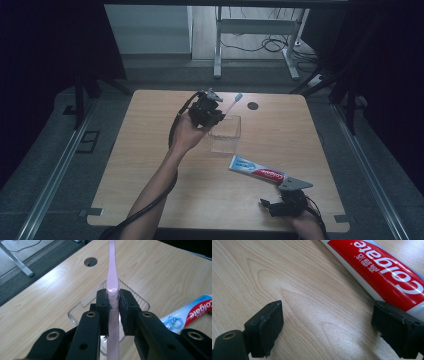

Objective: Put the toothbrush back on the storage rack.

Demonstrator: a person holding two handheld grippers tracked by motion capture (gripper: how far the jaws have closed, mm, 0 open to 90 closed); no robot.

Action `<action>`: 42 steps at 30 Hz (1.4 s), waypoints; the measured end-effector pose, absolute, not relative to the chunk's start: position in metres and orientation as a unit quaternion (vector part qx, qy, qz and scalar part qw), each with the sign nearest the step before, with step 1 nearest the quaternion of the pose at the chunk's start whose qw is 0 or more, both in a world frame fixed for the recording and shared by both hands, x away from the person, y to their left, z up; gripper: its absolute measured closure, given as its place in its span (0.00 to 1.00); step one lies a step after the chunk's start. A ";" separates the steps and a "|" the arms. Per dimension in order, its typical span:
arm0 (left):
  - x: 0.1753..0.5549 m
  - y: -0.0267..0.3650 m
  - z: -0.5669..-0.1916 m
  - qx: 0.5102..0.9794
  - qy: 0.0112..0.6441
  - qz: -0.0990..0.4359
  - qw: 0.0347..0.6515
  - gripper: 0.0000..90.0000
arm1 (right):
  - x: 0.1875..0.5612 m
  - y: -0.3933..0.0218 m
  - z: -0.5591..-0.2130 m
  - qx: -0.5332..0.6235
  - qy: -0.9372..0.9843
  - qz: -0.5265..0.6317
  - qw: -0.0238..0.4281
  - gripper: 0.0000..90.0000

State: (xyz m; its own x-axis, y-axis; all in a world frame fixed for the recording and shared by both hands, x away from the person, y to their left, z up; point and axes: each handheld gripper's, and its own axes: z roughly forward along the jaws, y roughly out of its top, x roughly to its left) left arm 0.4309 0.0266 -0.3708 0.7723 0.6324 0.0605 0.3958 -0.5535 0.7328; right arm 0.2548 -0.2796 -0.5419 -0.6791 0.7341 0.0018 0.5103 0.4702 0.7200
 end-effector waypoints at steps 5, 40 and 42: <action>0.439 0.016 -0.372 0.866 0.293 0.163 0.371 0.87 | 0.255 -0.280 -0.542 0.369 0.843 0.359 0.155 0.12; 0.454 -0.005 -0.439 0.852 0.326 0.179 0.369 0.87 | 0.255 -0.280 -0.542 0.369 0.843 0.359 0.155 0.11; 0.453 -0.006 -0.442 0.852 0.326 0.179 0.367 0.87 | 0.255 -0.280 -0.542 0.369 0.843 0.359 0.155 0.11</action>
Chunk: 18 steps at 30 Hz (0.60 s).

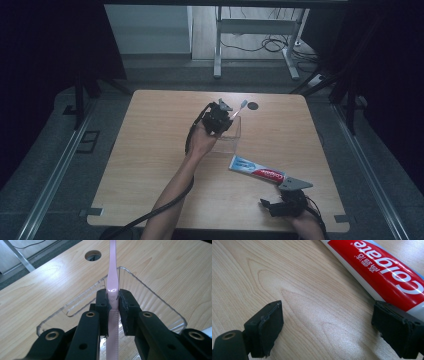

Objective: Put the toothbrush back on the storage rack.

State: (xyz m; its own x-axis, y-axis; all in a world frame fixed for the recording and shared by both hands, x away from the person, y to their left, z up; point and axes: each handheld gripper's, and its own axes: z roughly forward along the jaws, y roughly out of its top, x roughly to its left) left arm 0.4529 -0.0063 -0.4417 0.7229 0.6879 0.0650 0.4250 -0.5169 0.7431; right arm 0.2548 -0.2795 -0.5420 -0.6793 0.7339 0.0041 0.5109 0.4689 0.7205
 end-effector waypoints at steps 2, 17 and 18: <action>0.452 -0.007 -0.445 0.854 0.326 0.179 0.364 0.87 | 0.255 -0.280 -0.542 0.369 0.843 0.359 0.155 0.11; 0.446 -0.022 -0.461 0.879 0.302 0.197 0.313 0.86 | 0.255 -0.280 -0.542 0.369 0.843 0.360 0.155 0.11; 0.445 -0.022 -0.461 0.879 0.300 0.198 0.312 0.86 | 0.255 -0.280 -0.542 0.369 0.843 0.360 0.155 0.11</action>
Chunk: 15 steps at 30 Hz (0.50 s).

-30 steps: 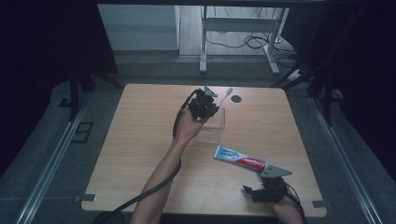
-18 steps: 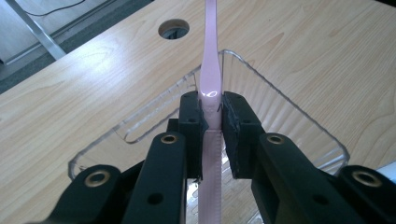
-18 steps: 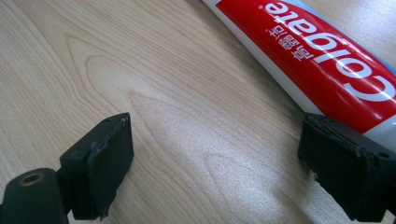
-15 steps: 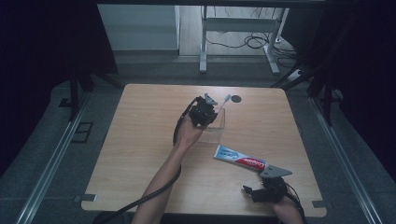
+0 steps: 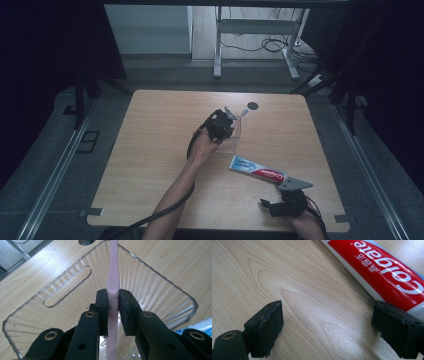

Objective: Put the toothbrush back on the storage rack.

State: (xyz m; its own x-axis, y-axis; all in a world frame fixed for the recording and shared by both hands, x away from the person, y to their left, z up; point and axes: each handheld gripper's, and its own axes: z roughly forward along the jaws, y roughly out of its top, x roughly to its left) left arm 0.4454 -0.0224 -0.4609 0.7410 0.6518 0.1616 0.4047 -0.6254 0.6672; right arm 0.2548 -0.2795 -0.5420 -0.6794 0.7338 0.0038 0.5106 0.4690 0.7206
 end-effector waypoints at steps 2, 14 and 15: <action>0.445 -0.023 -0.461 0.880 0.299 0.198 0.312 0.86 | 0.255 -0.280 -0.542 0.370 0.843 0.359 0.155 0.11; 0.443 -0.018 -0.450 0.865 0.312 0.183 0.347 0.78 | 0.255 -0.279 -0.542 0.370 0.843 0.359 0.155 0.11; 0.443 -0.017 -0.449 0.863 0.313 0.183 0.350 0.76 | 0.255 -0.279 -0.542 0.369 0.843 0.359 0.155 0.11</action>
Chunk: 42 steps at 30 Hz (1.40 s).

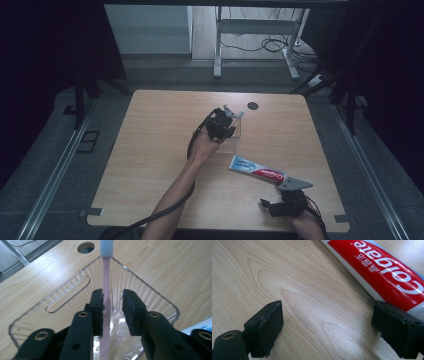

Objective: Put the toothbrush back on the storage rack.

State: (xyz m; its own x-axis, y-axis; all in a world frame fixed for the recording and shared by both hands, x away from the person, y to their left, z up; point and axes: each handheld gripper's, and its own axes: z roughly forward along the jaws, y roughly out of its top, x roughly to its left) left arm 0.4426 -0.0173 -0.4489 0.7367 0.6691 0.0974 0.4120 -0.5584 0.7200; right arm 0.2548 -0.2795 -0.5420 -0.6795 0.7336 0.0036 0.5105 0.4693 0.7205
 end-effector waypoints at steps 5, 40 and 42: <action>0.439 -0.013 -0.440 0.854 0.320 0.162 0.377 0.63 | 0.255 -0.279 -0.542 0.369 0.843 0.360 0.155 0.11; 0.394 0.030 -0.429 0.844 0.324 0.118 0.410 0.31 | 0.255 -0.279 -0.542 0.369 0.843 0.359 0.155 0.11; 0.392 0.032 -0.429 0.845 0.322 0.118 0.410 0.30 | 0.255 -0.280 -0.542 0.369 0.843 0.359 0.155 0.11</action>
State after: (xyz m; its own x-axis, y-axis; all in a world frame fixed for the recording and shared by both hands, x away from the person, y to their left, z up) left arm 0.3916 0.0318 -0.4292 0.7642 0.6417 -0.0654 0.4481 -0.4553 0.7693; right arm 0.2548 -0.2795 -0.5420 -0.6792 0.7340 0.0036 0.5112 0.4695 0.7198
